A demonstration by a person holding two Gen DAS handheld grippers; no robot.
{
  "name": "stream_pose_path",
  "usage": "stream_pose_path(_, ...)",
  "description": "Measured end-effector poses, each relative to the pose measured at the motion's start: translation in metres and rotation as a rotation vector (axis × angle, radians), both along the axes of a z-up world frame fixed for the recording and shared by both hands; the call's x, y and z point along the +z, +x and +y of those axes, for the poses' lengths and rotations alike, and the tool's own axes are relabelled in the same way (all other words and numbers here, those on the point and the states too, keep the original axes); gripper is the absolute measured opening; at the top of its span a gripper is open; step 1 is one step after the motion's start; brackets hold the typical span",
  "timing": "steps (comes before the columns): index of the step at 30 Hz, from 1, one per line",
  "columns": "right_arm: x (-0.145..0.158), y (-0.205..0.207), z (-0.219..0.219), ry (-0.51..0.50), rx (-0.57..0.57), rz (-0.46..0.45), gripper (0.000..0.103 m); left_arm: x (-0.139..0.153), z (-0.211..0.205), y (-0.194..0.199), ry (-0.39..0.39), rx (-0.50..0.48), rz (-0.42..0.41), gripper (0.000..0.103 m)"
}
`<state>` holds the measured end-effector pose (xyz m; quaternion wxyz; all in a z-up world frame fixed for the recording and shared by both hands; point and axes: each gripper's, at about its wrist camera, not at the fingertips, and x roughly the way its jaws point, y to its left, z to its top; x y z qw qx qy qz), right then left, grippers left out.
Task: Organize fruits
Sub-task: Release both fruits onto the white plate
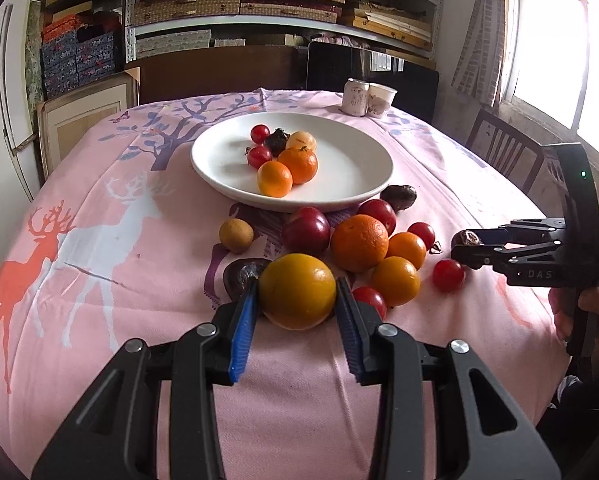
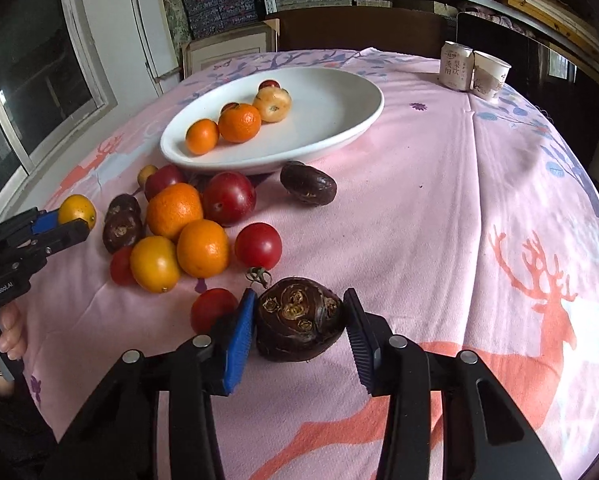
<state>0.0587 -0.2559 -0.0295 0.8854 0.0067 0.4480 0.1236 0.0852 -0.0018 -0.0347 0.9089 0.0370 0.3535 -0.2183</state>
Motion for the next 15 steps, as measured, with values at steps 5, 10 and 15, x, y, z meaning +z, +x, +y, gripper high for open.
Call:
stream_pose_path(5, 0.033, 0.011, -0.016, 0.086, -0.027, -0.066, 0.045, 0.019, -0.007, 0.020, -0.024, -0.009, -0.017, 0.037)
stream_pose_path(10, 0.058, 0.063, -0.013, 0.148, -0.036, -0.093, 0.045, 0.036, -0.023, 0.078, 0.003, 0.016, -0.035, 0.037)
stream_pose_path(15, 0.061, 0.119, 0.008, 0.141, -0.038, -0.079, 0.045, 0.027, -0.029, 0.150, 0.035, 0.087, 0.031, 0.037)
